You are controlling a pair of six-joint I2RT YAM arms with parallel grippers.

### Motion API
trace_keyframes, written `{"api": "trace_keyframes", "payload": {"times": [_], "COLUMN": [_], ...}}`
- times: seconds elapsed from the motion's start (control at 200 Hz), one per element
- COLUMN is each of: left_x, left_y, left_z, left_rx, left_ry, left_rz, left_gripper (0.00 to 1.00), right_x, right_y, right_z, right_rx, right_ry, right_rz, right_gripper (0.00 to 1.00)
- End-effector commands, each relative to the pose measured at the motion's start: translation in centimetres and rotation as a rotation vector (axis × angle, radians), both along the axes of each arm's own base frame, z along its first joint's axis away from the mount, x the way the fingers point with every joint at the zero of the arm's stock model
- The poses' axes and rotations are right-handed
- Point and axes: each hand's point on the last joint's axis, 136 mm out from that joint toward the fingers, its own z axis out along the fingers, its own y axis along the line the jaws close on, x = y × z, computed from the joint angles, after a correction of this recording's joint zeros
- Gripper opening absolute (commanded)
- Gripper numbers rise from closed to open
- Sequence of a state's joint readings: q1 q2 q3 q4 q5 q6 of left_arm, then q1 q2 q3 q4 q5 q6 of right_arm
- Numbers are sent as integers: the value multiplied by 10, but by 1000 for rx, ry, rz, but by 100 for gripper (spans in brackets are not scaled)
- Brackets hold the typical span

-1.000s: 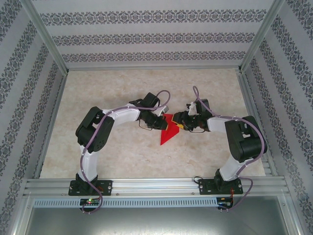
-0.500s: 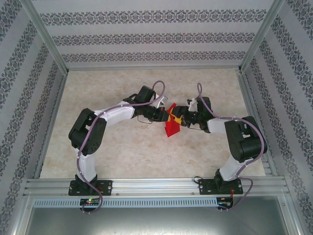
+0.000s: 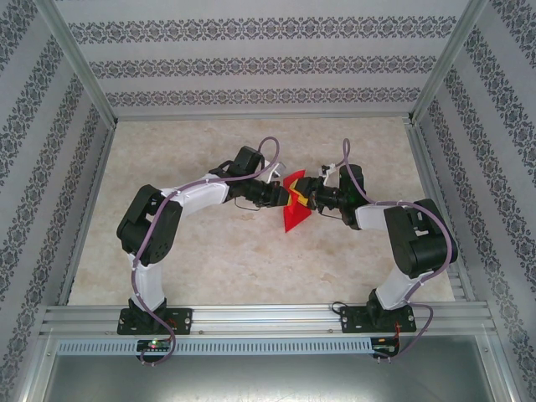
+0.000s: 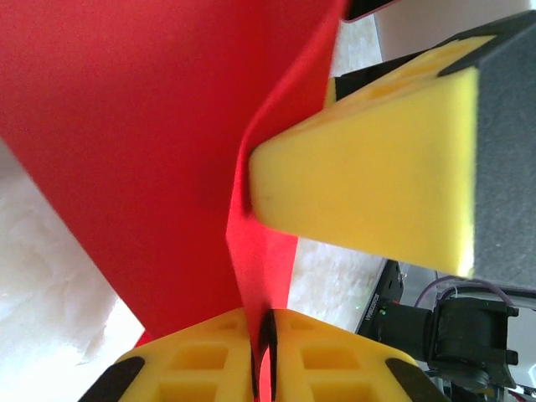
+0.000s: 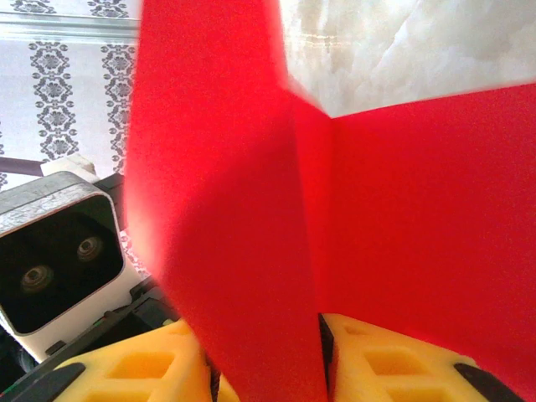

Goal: Fold a paper plane with a square sheet of paper (pick it up from the middle)
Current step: Pick up the paper from the center of the table.

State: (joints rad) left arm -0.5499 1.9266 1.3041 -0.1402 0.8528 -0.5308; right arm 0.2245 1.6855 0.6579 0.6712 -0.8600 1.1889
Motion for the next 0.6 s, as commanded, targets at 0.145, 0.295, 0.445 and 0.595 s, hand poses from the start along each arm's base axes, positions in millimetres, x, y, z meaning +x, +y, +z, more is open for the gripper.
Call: {"api": "trace_keyframes", "payload": {"times": [0.145,0.295,0.445,0.595], "left_x": [6,8,8,8], "left_y": [12,15,16,18], "left_z": [20,18,19,17], "left_rx": [-45,-50,-53,-50], "left_ry": [-41,-33,-31,-25], "left_rz": [31,42,43,50], "left_gripper": [15,16,15,15], "right_x": [-1,0,2,1], "right_y": [-1,1,3,6], "right_z": [7,13,13,12], "right_rx": [24,56,102,87], "right_ry": [-34,-53,-52,-54], "right_rz": [13,12,14,23], "right_gripper": [40,39,30,24]}}
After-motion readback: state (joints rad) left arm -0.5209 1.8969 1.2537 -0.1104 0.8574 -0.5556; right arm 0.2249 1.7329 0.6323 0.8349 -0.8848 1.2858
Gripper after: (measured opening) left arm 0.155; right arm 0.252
